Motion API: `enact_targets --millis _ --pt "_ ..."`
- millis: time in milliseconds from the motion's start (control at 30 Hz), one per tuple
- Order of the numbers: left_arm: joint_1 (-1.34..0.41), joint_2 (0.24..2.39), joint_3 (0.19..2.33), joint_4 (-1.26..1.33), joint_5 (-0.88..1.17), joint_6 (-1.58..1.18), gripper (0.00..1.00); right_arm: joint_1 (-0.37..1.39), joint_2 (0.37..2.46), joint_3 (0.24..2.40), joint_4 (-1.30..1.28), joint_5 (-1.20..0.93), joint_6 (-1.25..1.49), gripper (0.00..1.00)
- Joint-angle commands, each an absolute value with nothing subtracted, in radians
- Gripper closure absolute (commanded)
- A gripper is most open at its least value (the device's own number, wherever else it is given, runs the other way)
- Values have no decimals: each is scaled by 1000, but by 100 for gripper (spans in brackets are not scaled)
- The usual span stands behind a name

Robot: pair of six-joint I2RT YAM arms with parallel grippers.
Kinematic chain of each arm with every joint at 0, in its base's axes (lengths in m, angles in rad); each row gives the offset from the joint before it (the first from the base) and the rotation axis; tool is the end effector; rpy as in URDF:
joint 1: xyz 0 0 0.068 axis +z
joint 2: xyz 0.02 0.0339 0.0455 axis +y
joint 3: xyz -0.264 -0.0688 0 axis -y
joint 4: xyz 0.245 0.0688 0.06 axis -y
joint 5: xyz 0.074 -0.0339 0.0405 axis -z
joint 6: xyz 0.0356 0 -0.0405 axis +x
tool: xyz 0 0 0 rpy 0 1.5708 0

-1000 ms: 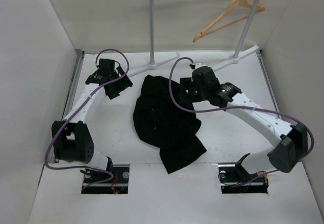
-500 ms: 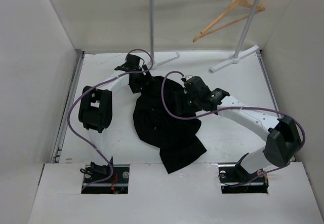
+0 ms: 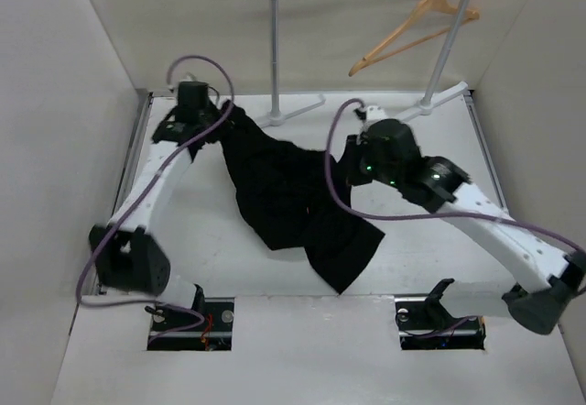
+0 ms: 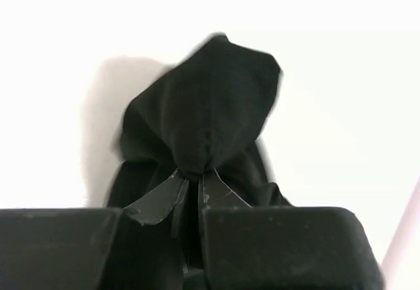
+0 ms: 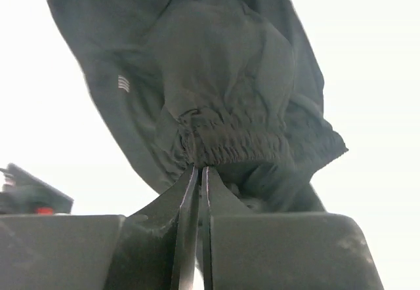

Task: Place the trousers on the hanger
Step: Flatten out the trousers at the center of the board.

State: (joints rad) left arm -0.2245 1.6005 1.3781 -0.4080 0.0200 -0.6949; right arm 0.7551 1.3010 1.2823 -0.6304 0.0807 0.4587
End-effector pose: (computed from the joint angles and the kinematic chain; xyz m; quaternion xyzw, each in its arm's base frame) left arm 0.3592 -0.0827 0.3173 -0.2033 0.8679 -0.2090 0.4021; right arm 0.2080 0.1918 0.3572 -0.1144 0.8878 0.2237 0.3856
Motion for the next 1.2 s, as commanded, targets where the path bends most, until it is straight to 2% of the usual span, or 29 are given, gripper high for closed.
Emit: enact_targets --millis 0,133,333,433,500,567,700,767,833,933,1067,1100,1133,1167 --pt "-168 1303 1474 -477 -93 -724 98 778 1132 1483 -649 143 460 92" --pt "-137 1191 1674 -625 -109 -718 96 870 1017 1633 -666 225 457 92" --pt "-119 1169 1963 -733 -115 -712 96 1108 937 1813 -620 412 408 92" --pt "-114 1195 2068 -750 -112 -698 95 1215 925 1821 -586 506 376 91" --pt "-111 1224 2066 -741 -107 -686 94 1208 925 1775 -581 573 362 91" --pt "-133 1294 2030 -730 -88 -672 93 1106 930 1703 -577 578 362 92" --pt "-238 1472 1861 -588 -94 -638 90 770 965 1513 -555 435 441 95" --pt "-287 1601 1844 -542 -133 -597 86 594 974 1383 -514 365 510 97" --pt "-326 1727 1870 -538 -208 -549 72 434 968 1254 -448 330 570 97" --pt "-350 1833 1904 -603 -302 -514 46 219 1011 1119 -326 310 636 96" --pt "-363 1760 1792 -644 -376 -517 34 47 1225 1129 -206 295 728 93" --pt "-366 1711 1736 -643 -382 -520 33 25 1289 1153 -168 290 748 91" --pt "-370 1654 1668 -640 -383 -523 33 12 1348 1187 -154 278 761 84" --pt "-375 1588 1593 -641 -387 -528 33 4 1397 1228 -161 256 765 71"
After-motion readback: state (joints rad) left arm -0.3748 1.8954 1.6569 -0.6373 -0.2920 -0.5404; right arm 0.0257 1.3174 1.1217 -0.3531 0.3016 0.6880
